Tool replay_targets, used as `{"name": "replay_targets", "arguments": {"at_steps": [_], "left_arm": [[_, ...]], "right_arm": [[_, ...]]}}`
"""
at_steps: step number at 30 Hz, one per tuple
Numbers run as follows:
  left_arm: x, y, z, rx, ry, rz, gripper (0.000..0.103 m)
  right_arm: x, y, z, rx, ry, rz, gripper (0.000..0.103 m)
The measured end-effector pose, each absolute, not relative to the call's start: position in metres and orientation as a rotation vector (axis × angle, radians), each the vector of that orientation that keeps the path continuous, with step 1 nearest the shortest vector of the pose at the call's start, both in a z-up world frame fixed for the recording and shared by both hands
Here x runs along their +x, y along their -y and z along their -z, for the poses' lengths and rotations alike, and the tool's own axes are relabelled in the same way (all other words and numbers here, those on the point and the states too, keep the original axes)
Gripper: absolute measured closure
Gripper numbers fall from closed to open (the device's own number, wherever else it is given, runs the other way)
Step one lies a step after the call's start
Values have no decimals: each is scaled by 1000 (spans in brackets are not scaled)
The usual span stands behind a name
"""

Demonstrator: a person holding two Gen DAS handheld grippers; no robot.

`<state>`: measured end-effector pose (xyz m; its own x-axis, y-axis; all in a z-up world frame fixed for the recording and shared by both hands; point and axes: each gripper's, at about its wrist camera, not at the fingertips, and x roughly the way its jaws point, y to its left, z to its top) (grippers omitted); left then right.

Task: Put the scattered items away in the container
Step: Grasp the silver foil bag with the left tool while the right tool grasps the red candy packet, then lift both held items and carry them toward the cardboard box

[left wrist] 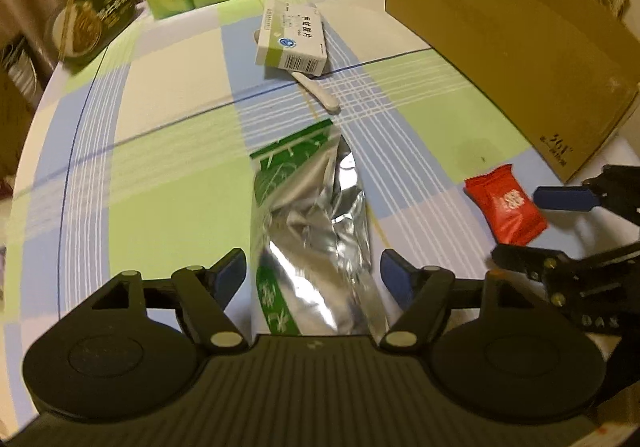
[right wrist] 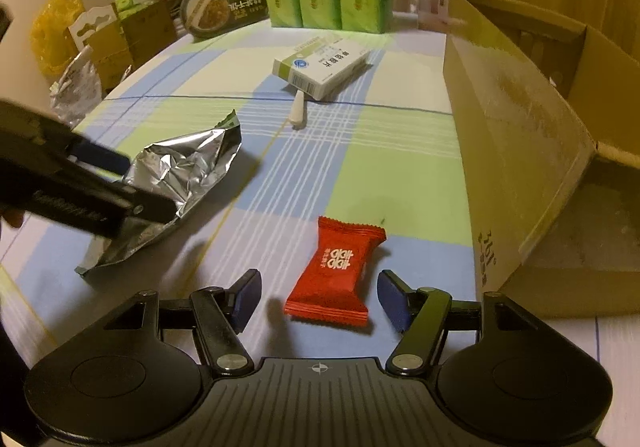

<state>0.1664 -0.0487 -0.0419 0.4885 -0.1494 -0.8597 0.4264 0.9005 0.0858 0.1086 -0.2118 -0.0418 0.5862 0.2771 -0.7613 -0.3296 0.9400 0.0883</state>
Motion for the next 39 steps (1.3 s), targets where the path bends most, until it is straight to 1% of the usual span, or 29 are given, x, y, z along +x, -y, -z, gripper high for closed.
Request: {"name": "replay_targets", "arguments": {"at_steps": [7, 13, 16, 18, 20, 22, 26, 33, 38, 39], "left_arm": [[184, 57, 60, 341, -1055, 356, 32], [188, 53, 64, 332, -1072, 373, 34], [188, 51, 64, 332, -1073, 387, 39], [188, 47, 61, 323, -1067, 398, 49], [186, 43, 57, 315, -1062, 404, 56], [183, 39, 53, 303, -1062, 418, 58], [177, 37, 52, 318, -1066, 428, 57], [185, 46, 60, 353, -1094, 436, 40], [194, 51, 70, 389, -1128, 450, 37], [196, 49, 70, 373, -1135, 453, 39]], "right_arm": [[113, 217, 47, -56, -870, -332, 41], [115, 213, 52, -53, -869, -345, 41], [115, 212, 52, -48, -866, -346, 41], [116, 212, 52, -47, -863, -346, 41], [116, 213, 51, -45, -861, -345, 41], [117, 213, 51, -41, -860, -344, 41], [117, 212, 52, -36, -862, -346, 41], [116, 209, 52, -36, -867, -347, 41], [117, 211, 50, -19, -870, -326, 41], [117, 212, 50, -9, -872, -323, 41]]}}
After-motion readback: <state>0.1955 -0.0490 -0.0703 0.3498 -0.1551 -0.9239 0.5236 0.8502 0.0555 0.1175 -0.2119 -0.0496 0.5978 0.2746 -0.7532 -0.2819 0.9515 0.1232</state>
